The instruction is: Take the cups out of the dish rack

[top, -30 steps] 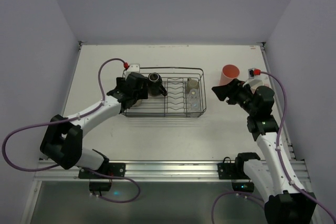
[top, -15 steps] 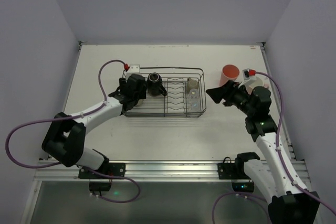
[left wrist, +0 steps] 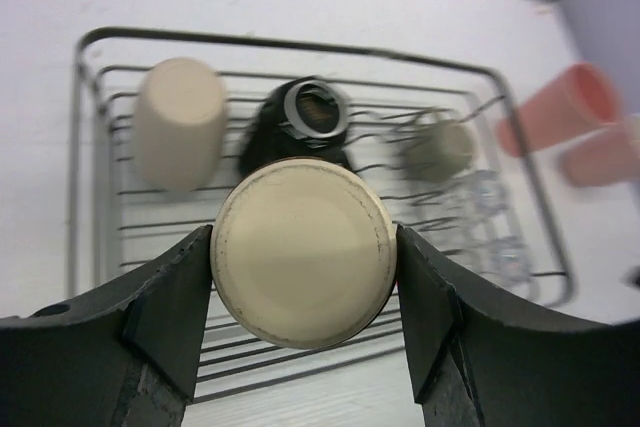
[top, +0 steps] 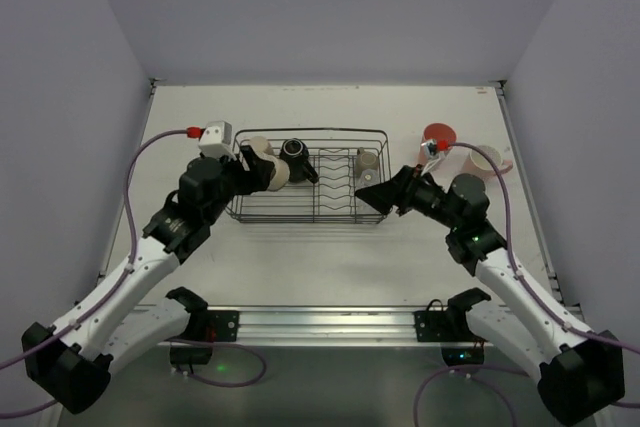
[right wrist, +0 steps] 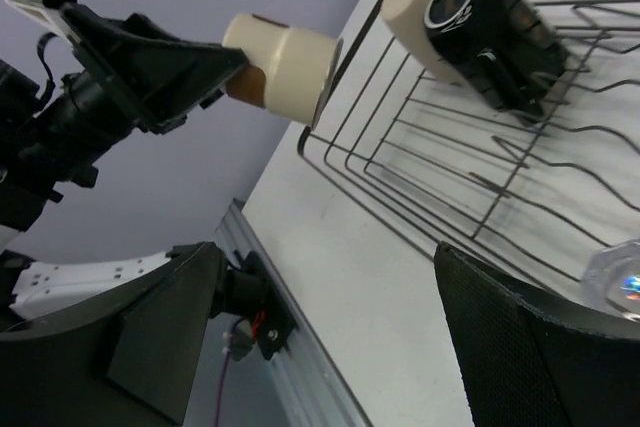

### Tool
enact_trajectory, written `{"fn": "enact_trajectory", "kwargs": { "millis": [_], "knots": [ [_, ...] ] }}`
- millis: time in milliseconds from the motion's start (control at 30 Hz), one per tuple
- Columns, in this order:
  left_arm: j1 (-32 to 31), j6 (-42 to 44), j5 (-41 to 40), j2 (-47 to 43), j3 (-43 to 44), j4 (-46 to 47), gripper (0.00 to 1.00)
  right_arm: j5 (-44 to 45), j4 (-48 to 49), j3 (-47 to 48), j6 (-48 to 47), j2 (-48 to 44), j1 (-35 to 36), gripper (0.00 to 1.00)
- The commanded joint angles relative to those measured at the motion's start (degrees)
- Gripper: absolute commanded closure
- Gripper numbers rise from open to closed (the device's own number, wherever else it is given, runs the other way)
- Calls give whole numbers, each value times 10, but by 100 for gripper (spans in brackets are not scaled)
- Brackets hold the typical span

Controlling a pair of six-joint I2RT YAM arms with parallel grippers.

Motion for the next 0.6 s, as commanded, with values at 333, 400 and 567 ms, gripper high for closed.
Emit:
{"fn": "enact_trajectory", "kwargs": {
  "millis": [333, 400, 567],
  "knots": [
    [2, -218, 369, -65, -97, 312, 78, 9, 282, 15, 103, 140, 130, 13],
    [2, -244, 391, -63, -111, 359, 77, 9, 292, 33, 108, 164, 140, 16],
    [-2, -262, 403, -53, -132, 394, 76, 0, 357, 55, 136, 209, 155, 34]
  ]
}}
